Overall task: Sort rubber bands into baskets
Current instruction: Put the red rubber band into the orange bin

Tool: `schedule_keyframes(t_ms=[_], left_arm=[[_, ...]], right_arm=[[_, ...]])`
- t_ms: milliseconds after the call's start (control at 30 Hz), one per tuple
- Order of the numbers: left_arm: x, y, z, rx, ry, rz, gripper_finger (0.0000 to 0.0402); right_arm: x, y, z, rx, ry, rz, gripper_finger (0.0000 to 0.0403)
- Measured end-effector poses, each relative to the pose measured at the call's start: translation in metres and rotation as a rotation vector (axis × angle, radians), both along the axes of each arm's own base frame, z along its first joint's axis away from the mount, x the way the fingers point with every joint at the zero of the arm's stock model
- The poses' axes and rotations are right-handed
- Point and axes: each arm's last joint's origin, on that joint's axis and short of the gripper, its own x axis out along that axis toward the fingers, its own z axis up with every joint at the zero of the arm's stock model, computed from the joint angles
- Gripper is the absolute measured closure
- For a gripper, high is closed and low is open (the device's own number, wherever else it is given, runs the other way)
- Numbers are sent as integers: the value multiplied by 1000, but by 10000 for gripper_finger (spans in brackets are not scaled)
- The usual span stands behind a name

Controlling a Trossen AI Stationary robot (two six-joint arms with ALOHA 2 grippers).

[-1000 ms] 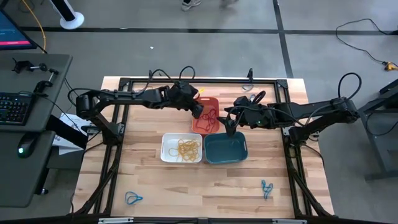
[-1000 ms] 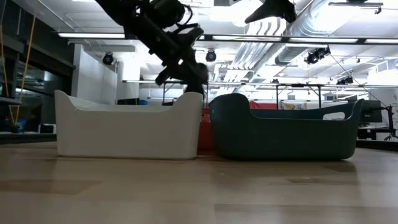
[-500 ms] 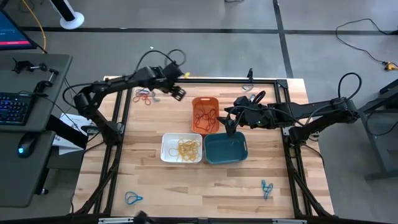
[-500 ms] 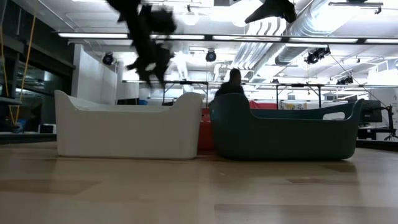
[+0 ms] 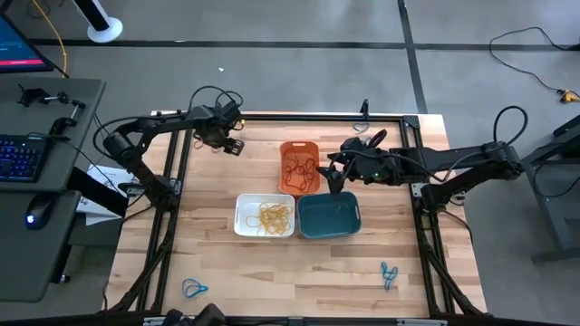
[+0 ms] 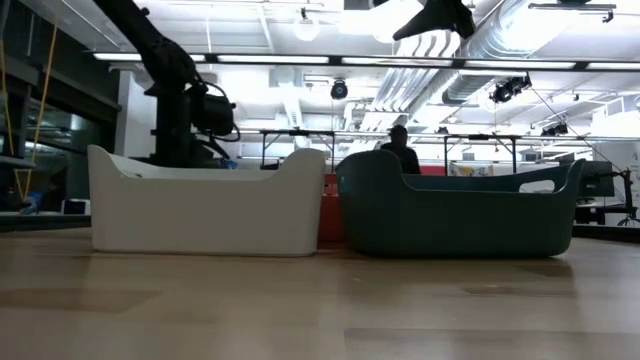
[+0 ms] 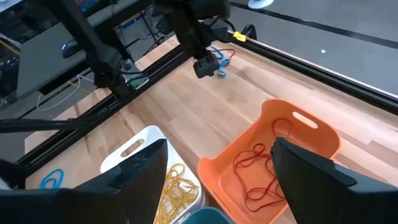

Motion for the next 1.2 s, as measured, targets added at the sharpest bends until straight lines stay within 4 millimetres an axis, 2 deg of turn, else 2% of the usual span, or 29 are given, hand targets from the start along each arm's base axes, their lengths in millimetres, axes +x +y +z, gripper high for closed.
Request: schedule_keyframes(t_ms=[133, 333, 667, 767, 933, 1067, 1200], left_arm=[[-9, 9, -2, -17, 11, -29, 194], [-16, 16, -18, -117, 42, -86, 195], [-12, 17, -34, -194, 48, -188, 199], [-12, 15, -34, -218, 57, -208, 237], [-8, 8, -34, -255, 42, -214, 376], [0, -1, -34, -280, 34, -199, 398], [12, -26, -29, -407, -12, -271, 401]], right_arm=[[0, -4, 0, 17, -8, -24, 128], [0, -5, 0, 32, -15, -36, 128], [0, -5, 0, 61, -28, -53, 128], [0, -4, 0, 61, -28, -52, 128], [0, -4, 0, 61, -28, -52, 128], [0, -4, 0, 61, -28, -52, 128], [0, -4, 0, 61, -28, -52, 128]])
